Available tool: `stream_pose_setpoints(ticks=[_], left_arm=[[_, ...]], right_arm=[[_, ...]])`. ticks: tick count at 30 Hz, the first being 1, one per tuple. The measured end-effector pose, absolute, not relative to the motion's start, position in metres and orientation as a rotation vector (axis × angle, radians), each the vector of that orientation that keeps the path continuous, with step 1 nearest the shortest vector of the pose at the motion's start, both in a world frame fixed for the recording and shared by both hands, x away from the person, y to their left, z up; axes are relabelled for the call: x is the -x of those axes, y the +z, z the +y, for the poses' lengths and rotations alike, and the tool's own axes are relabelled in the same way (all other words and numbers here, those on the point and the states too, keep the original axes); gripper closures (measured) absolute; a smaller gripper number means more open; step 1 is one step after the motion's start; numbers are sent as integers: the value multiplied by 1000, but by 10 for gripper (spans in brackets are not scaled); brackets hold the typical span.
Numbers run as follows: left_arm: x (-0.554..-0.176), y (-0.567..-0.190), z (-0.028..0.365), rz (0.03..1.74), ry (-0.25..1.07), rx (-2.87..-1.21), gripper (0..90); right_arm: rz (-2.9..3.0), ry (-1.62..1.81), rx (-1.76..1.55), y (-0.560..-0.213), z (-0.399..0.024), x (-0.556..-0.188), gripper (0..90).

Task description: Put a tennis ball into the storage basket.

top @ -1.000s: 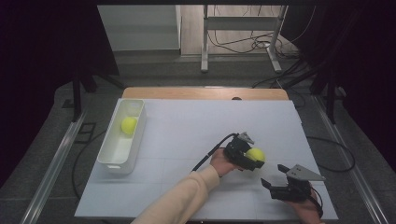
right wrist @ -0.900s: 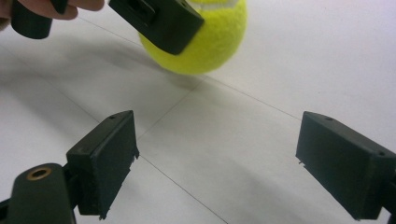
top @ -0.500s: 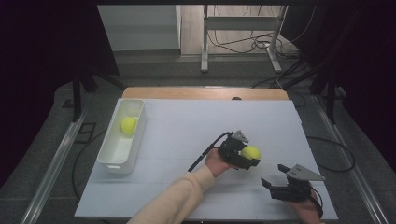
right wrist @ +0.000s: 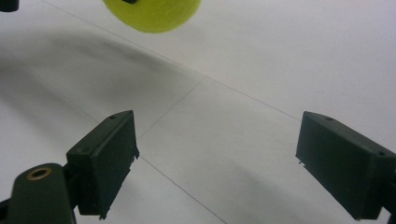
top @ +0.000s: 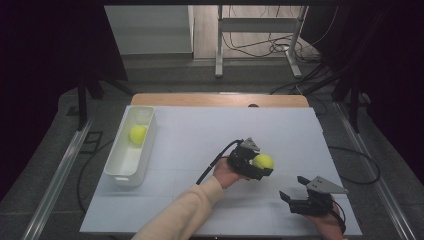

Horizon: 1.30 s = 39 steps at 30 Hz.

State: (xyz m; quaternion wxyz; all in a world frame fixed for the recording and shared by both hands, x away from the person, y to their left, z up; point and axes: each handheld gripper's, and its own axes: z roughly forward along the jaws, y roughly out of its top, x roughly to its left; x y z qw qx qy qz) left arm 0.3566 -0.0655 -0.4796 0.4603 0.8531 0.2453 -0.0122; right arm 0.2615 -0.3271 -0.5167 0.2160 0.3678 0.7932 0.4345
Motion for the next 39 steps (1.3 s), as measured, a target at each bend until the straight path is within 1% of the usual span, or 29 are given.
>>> stream_pose_setpoints(ticks=[39], left_arm=[[-350, -468, -36, 629, -11, -2065, 268]], right_arm=[[2197, 1197, -1023, -517, -327, -261, 132]])
